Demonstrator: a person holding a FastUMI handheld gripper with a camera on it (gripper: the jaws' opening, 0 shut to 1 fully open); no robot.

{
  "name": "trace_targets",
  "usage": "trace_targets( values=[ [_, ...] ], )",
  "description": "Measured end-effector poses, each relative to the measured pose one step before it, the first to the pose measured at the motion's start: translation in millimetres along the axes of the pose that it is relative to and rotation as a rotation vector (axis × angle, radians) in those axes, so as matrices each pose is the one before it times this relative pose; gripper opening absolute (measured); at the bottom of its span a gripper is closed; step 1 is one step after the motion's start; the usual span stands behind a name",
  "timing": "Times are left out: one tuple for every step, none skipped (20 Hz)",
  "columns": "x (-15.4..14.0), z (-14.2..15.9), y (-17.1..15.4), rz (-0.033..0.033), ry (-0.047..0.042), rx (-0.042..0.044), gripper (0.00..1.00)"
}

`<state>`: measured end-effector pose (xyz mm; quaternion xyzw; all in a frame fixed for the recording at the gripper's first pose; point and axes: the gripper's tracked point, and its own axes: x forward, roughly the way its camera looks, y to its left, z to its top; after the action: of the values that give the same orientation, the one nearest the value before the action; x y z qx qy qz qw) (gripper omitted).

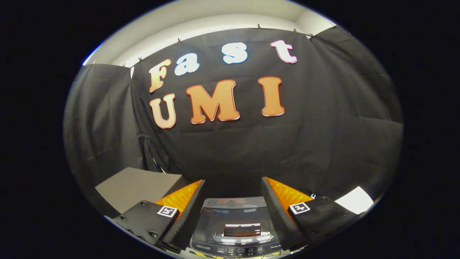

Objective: Put the clothes into the washing machine and then close the washing machine lid.

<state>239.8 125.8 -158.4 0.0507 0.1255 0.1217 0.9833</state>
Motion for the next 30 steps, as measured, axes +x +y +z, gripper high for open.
trace_targets(
  values=[
    [-12.77, 14.43, -2.19, -0.00175, -0.01714, -0.00562, 0.98],
    [-15.12, 14.92, -0.37, -0.00036, -0.02041, -0.00512, 0.98],
    [-13.30, 14.18, -1.30, 0.00136, -0.02496, -0.00560, 0.98],
    [-10.90, 14.43, -0.14, -0.00133, -0.03146, -0.00425, 0.97],
    [-11.45, 14.95, -0.63, 0.00025, -0.02535, -0.00122, 0.97],
    [-12.41, 12.07, -2.15, 0.00515, -0.01620, 0.00533, 0.97],
    [-11.01, 8.63, 0.02, 0.00738, -0.00512, 0.00647, 0.97],
    [-10.65, 3.30, 0.47, 0.00704, 0.00285, 0.00501, 0.97],
    [-12.17, 6.69, -3.02, -0.00382, -0.01245, 0.00832, 0.97],
    [-8.49, 8.36, -8.56, -0.01154, -0.02112, 0.00606, 0.97],
    [-7.51, 7.95, -7.95, -0.01943, -0.02786, 0.00388, 0.97],
    [-6.17, 8.34, -8.95, -0.01790, -0.02731, 0.00641, 0.97],
    [-6.50, 6.72, -6.67, -0.01263, -0.01923, 0.00780, 0.97],
    [-5.91, 2.93, -3.63, -0.00874, -0.00729, 0.00448, 0.97],
    [-4.34, 2.61, -6.02, -0.01159, 0.00057, -0.00265, 0.97],
    [-3.37, 4.05, -6.68, -0.01068, -0.00557, -0.00655, 0.97],
    [-4.22, 5.89, -5.13, -0.00933, -0.00985, -0.00688, 0.97],
    [-3.66, 4.68, -4.10, -0.00933, -0.00733, -0.00621, 0.97],
    [-3.30, 3.67, -2.48, -0.00848, -0.00561, -0.00243, 0.97],
    [-1.38, 1.84, -1.52, -0.00661, -0.00224, 0.00069, 0.97],
    [-1.51, 1.61, -0.18, -0.00103, -0.00267, 0.00107, 0.97],
    [-1.06, 1.26, -0.33, 0.00008, -0.00118, -0.00031, 0.97],
    [-1.30, 0.24, -0.33, -0.00156, -0.00105, -0.00411, 0.97],
    [-0.81, -0.97, -2.54, -0.00537, -0.00109, -0.00535, 0.97],
    [-0.71, -0.13, -0.46, -0.00129, -0.00114, -0.00413, 0.97],
    [1.25, 0.60, 2.31, 0.00211, -0.00033, -0.00159, 0.97],
    [-0.19, -1.08, 1.05, 0.00256, 0.00100, 0.00119, 0.97],
    [0.14, -0.01, 1.72, 0.00447, 0.00048, 0.00351, 0.97],
    [0.17, -1.08, 2.57, 0.00637, 0.00004, 0.00335, 0.97],
    [1.91, -0.06, 2.86, 0.00690, -0.00228, 0.00210, 0.97]
  ],
)
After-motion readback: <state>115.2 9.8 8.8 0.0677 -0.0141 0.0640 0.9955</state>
